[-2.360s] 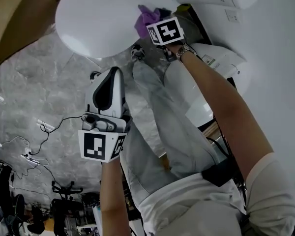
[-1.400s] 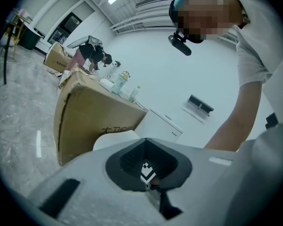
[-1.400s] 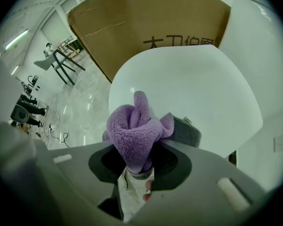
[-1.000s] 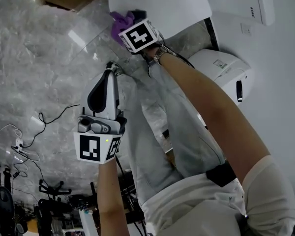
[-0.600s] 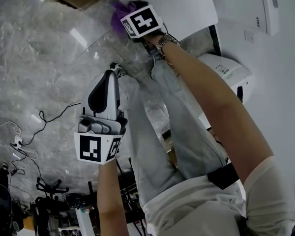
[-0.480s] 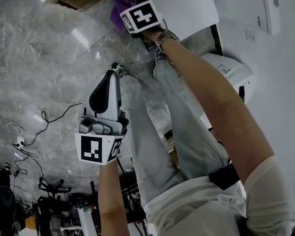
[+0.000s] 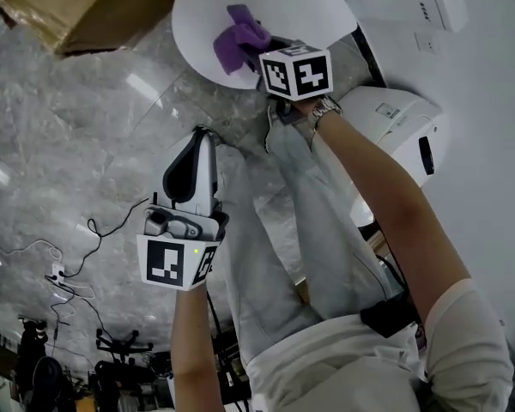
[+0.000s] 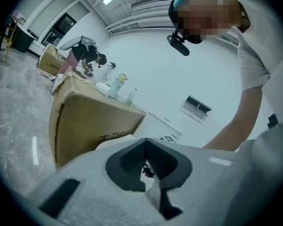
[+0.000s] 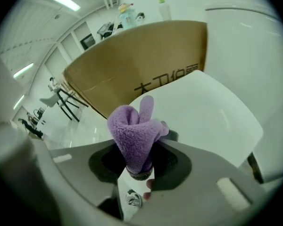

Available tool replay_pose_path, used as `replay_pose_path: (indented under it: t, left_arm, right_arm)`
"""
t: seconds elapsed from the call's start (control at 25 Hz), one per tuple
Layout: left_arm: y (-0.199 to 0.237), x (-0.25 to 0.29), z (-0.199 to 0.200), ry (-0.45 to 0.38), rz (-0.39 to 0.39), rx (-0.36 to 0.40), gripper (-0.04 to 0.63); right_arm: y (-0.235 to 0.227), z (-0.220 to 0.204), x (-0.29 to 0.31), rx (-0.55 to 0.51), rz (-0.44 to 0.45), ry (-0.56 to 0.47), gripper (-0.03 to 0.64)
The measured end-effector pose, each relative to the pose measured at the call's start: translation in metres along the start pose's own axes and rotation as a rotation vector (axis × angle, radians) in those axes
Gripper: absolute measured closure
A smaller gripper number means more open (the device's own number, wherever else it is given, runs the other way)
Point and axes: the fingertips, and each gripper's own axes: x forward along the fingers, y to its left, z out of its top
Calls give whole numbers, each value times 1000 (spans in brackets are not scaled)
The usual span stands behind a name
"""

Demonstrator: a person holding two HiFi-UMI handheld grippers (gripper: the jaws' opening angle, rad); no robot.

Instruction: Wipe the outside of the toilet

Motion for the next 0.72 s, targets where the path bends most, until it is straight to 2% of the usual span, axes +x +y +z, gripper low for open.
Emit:
replay_pose_path:
  t: [0.2,0.4,0.72]
  left_arm:
    - [-33,30,-16,56,-82,41,591]
    - [-100,74,-54,122,-179,76,590]
    - [-228,123,-117,235,-393,176,591]
  right_arm:
    - [-61,-35,-70,255,-9,-140,489]
    - [-134,-85,-140,485,-59,-262,491]
    - [-213,-188,-222,648,-112,-348,491]
